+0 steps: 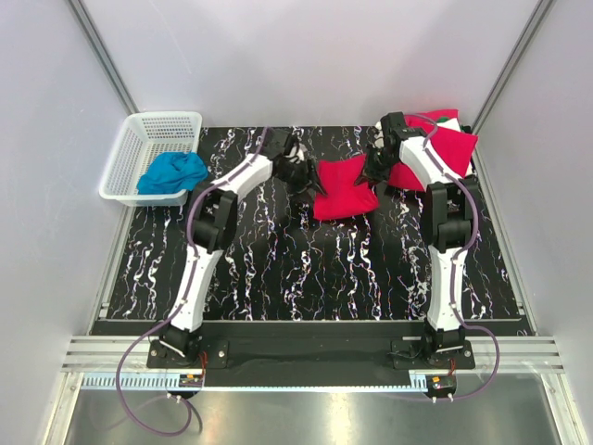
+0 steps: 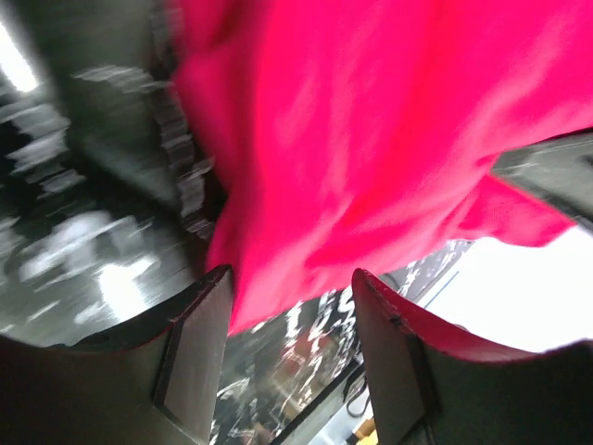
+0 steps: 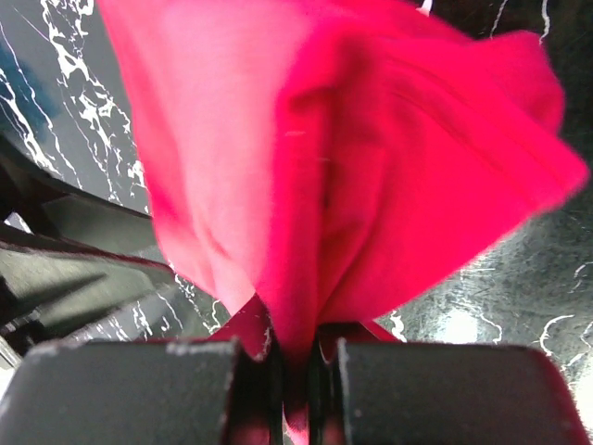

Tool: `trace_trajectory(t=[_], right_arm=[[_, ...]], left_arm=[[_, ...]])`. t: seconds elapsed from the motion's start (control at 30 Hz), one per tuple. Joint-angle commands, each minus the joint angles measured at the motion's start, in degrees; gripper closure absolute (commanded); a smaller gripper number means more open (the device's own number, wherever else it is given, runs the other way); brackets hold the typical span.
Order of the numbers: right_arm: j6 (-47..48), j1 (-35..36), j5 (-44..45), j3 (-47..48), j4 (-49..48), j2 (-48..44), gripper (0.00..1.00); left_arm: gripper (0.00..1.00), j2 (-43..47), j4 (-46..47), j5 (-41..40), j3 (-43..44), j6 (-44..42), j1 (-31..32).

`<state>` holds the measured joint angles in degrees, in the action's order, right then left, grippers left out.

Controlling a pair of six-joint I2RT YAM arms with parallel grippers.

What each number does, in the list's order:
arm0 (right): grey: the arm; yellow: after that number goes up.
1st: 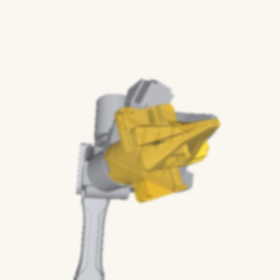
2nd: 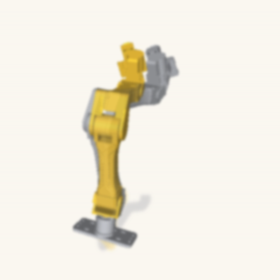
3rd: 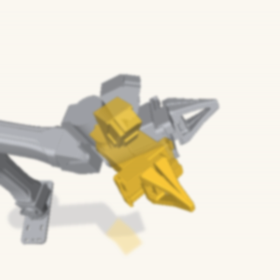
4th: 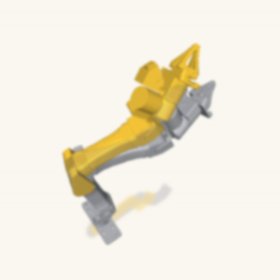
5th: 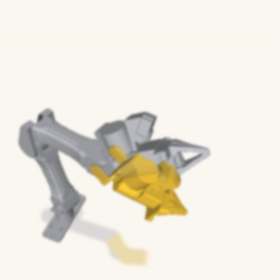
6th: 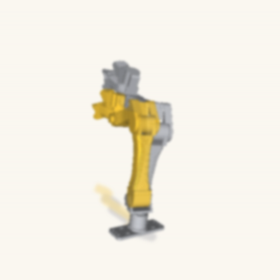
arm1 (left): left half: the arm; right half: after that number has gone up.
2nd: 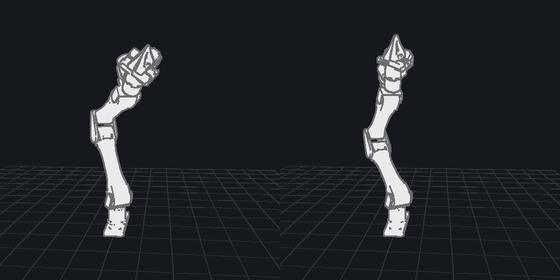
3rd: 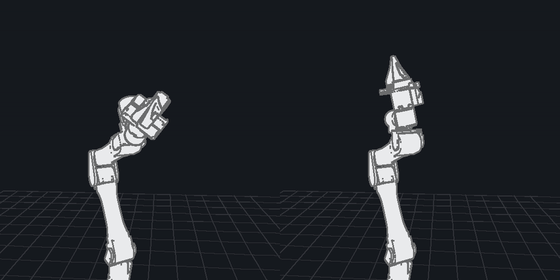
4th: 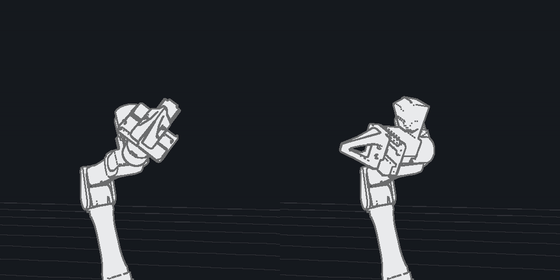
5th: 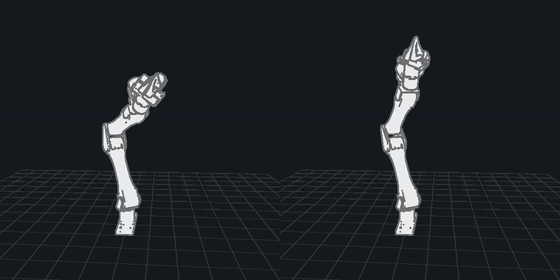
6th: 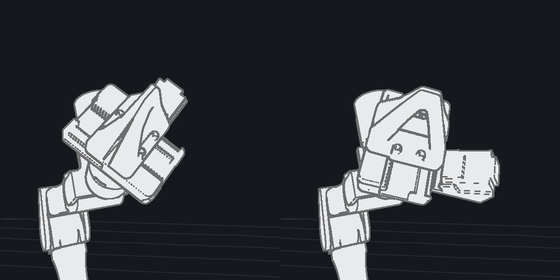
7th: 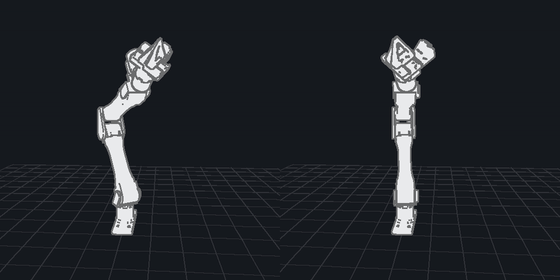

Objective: Fold and stack the t-shirts
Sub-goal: Neatly place the folded tshirt to the corner

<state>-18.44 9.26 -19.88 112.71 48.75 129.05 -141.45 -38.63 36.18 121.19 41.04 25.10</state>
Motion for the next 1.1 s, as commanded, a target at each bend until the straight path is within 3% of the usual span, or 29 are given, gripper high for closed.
trace_trajectory(t=[0.0,0.2,0.4,1.07], right_arm=[[-0.46,-0.29,-2.18,6.11,3.19,0.32,1.0],[-0.63,-0.29,-2.62,12.71,8.64,2.43,1.0],[1.12,-0.29,-2.88,19.73,11.01,5.32,1.0],[5.6,-3.98,-7.98,29.94,12.33,11.05,1.0]], left_arm=[[0.42,10.39,-1.0,-1.81,-6.12,-3.68,-4.53],[0.42,15.5,-1.8,-4.2,-13.08,-7.02,-8.93],[0.43,14.62,-2.24,-3.14,-13.34,-7.46,-8.4],[0.44,15.24,-3.55,-2.52,-17.3,-10.71,-7.53]])
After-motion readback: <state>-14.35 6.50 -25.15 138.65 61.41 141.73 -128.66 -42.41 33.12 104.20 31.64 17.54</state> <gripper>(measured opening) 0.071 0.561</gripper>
